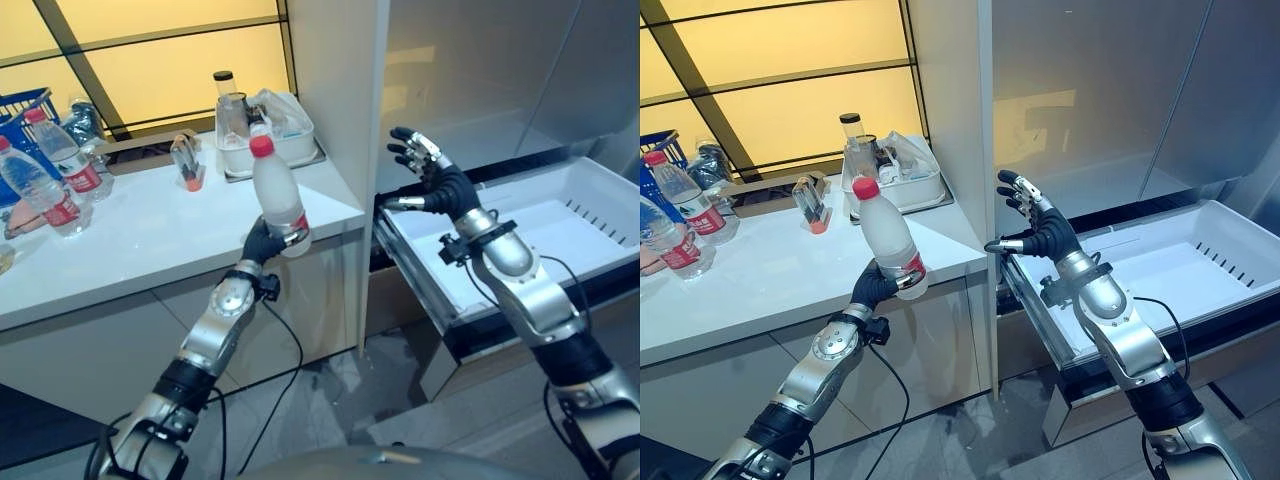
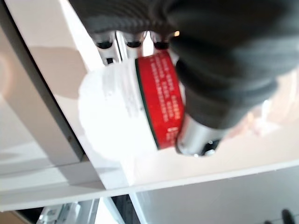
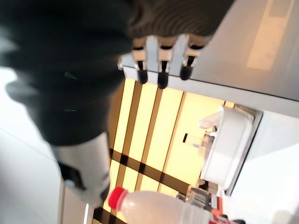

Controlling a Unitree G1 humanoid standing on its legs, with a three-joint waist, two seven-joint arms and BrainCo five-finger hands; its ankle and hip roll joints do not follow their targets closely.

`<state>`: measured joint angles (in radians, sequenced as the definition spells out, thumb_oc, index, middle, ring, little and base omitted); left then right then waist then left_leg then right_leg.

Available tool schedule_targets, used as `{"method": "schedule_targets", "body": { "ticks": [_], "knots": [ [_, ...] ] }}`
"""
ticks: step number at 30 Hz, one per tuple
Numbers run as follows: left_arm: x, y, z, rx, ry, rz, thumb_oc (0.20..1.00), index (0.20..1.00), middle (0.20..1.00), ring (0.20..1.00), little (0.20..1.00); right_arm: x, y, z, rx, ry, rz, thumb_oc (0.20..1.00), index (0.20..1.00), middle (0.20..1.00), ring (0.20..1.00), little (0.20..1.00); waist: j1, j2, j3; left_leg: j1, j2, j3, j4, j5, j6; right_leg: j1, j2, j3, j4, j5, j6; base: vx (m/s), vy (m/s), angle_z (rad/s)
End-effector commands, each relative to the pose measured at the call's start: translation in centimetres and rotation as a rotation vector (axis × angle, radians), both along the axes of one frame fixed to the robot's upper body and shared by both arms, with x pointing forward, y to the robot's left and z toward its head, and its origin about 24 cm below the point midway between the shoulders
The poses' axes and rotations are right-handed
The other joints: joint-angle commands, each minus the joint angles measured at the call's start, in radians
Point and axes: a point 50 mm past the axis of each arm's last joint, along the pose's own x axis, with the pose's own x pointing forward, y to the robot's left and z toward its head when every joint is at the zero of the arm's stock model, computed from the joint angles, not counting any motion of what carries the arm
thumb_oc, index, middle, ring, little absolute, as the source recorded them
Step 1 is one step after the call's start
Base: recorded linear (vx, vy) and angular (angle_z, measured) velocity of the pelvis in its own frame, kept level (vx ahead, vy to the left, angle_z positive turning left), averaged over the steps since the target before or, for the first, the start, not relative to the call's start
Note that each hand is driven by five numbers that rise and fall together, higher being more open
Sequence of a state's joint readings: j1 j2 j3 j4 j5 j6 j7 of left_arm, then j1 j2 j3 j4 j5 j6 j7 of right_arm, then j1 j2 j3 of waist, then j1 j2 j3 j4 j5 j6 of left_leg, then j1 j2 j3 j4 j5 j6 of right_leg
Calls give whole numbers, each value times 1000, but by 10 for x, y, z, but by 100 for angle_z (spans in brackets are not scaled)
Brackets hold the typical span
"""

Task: Take the drinks into the refrigerator

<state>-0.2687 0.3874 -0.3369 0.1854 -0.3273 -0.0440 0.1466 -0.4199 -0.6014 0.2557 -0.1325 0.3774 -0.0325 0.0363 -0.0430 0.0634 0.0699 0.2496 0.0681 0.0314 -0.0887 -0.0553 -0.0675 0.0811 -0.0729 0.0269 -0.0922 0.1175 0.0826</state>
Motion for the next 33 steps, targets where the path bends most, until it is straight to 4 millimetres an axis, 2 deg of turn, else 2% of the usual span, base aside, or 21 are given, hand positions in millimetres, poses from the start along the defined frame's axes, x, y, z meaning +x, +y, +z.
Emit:
{"method": "schedule_targets", "body": {
  "ticks": [1, 2, 6, 7, 8, 9, 12, 16, 18, 21, 28, 33],
  "knots": [
    [29, -23, 65, 29, -282, -106, 200, 200, 200, 200, 200, 12, 12, 36, -101, -153, 13, 1000, 1000, 1000, 1000, 1000, -7, -42, -54, -54, -1, -23, 1, 2, 9, 95, -24, 8, 97, -214, 32, 0, 0, 0],
    [30, -31, 65, 46, -283, -136, 200, 200, 200, 200, 200, 20, 21, 37, -163, -141, 30, 1000, 1000, 1000, 1000, 1000, -2, -44, -57, -54, 0, -22, 1, 3, 8, 98, -24, 6, 95, -213, 32, 0, 0, 0],
    [34, -46, 70, 75, -296, -182, 200, 200, 200, 200, 200, 29, 40, 33, -168, -92, 82, 1000, 1000, 1000, 1000, 1000, 3, -46, -56, -53, 0, -24, 1, 4, 8, 103, -23, 4, 93, -212, 31, 0, 0, 0],
    [34, -46, 70, 75, -297, -182, 200, 200, 200, 200, 200, 29, 40, 34, -168, -92, 82, 1000, 1000, 1000, 1000, 1000, 3, -46, -55, -52, -1, -24, 1, 4, 8, 103, -23, 4, 93, -212, 31, 0, 0, 0],
    [36, -51, 72, 93, -305, -191, 200, 200, 200, 200, 200, 28, 51, 33, -172, -85, 125, 1000, 1000, 1000, 1000, 1000, 4, -45, -55, -52, 0, -27, 1, 5, 7, 103, -23, 4, 93, -213, 30, 0, 0, 0],
    [36, -51, 72, 93, -306, -191, 200, 200, 200, 200, 200, 29, 51, 34, -172, -85, 125, 1000, 1000, 1000, 1000, 1000, 3, -45, -55, -52, 0, -27, 1, 5, 7, 103, -23, 4, 93, -213, 30, 0, 0, 0],
    [41, -56, 79, 120, -335, -176, 200, 200, 200, 200, 200, 26, 69, 34, -158, -87, 183, 1000, 1000, 1000, 1000, 1000, 5, -44, -54, -53, 0, -29, 1, 6, 7, 101, -23, 1, 94, -213, 29, 0, 0, 0],
    [43, -54, 83, 128, -358, -147, 200, 200, 200, 200, 200, 21, 74, 34, -130, -98, 206, 1000, 1000, 1000, 1000, 1000, 4, -43, -52, -54, 0, -29, 1, 7, 7, 100, -22, 0, 97, -213, 29, 0, 0, 0],
    [42, -45, 87, 115, -379, -110, 200, 200, 200, 200, 200, 12, 72, 37, -105, -127, 228, 1000, 1000, 1000, 1000, 1000, 4, -41, -51, -55, 1, -28, 1, 6, 6, 101, -23, 0, 96, -214, 29, 0, 0, 0],
    [42, -43, 84, 112, -369, -93, 200, 200, 200, 200, 200, 11, 70, 34, -102, -124, 218, 1000, 1000, 1000, 1000, 1000, 4, -43, -51, -55, 2, -30, 1, 6, 8, 102, -25, 0, 94, -214, 30, 0, 0, 0],
    [45, -40, 84, 126, -377, -40, 200, 200, 200, 200, 200, 20, 71, 24, -78, -81, 157, 1000, 1000, 1000, 1000, 1000, 6, -46, -55, -51, 0, -27, 1, 3, 8, 108, -26, 0, 87, -212, 30, 0, 0, 0],
    [53, -44, 92, 229, -415, -45, 200, 200, 200, 200, 200, 29, 86, 20, -97, -14, 196, 1000, 1000, 1000, 1000, 1000, 8, -47, -53, -52, 1, -25, 1, 5, 6, 106, -26, 2, 87, -210, 30, 0, 0, 0]
  ]
}}
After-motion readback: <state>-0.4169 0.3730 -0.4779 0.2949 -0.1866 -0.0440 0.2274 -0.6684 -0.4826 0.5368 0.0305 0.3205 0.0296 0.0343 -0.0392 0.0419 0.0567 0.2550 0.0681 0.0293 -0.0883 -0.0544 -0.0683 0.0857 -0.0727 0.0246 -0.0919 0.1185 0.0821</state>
